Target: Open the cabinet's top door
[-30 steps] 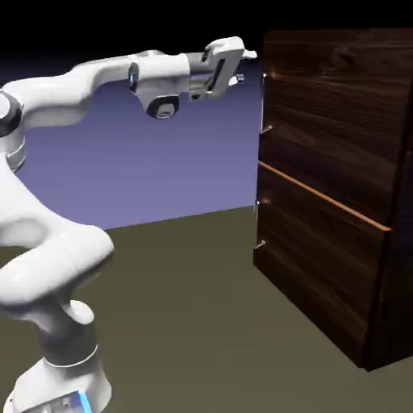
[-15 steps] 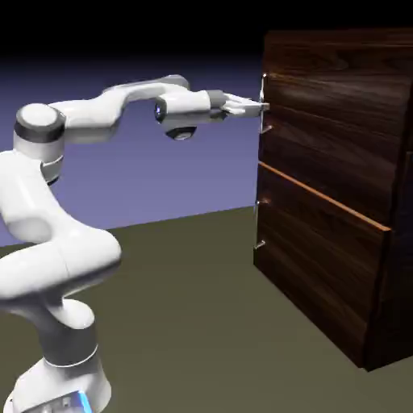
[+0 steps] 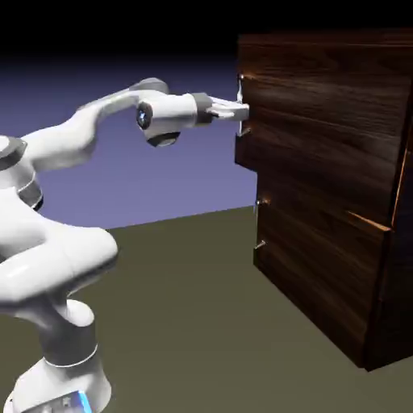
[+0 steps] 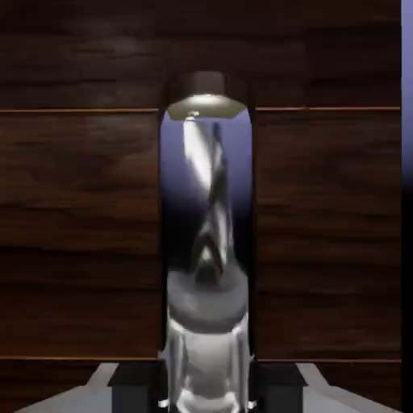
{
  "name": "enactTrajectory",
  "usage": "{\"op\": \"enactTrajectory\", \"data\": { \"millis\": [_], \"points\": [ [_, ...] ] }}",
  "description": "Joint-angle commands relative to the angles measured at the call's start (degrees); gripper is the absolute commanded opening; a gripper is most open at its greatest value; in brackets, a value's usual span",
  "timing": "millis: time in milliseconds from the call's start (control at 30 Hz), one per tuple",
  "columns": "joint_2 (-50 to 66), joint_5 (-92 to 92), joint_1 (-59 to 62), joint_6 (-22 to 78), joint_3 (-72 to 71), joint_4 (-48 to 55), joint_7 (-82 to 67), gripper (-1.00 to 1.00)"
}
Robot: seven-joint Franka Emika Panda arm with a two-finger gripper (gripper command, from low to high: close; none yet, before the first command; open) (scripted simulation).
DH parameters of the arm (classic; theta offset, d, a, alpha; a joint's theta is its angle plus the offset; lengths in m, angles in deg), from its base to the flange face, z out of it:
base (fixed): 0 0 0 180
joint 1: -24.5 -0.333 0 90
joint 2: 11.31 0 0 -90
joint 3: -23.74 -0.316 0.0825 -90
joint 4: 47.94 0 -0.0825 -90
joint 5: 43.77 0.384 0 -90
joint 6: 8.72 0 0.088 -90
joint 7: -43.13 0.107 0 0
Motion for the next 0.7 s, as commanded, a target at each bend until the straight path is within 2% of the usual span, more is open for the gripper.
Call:
{"op": "enactTrajectory", "data": {
  "millis": [0,367,667],
  "points": [
    [-1.6,0.3,-1.0,2.3,1.1,-2.1,0.0,-1.0],
    [-18.1,1.7,-8.7,29.2,12.7,-24.0,0.2,-1.0],
    [-19.2,-8.8,-16.7,46.7,30.2,-38.8,-8.7,-1.0]
  ]
}}
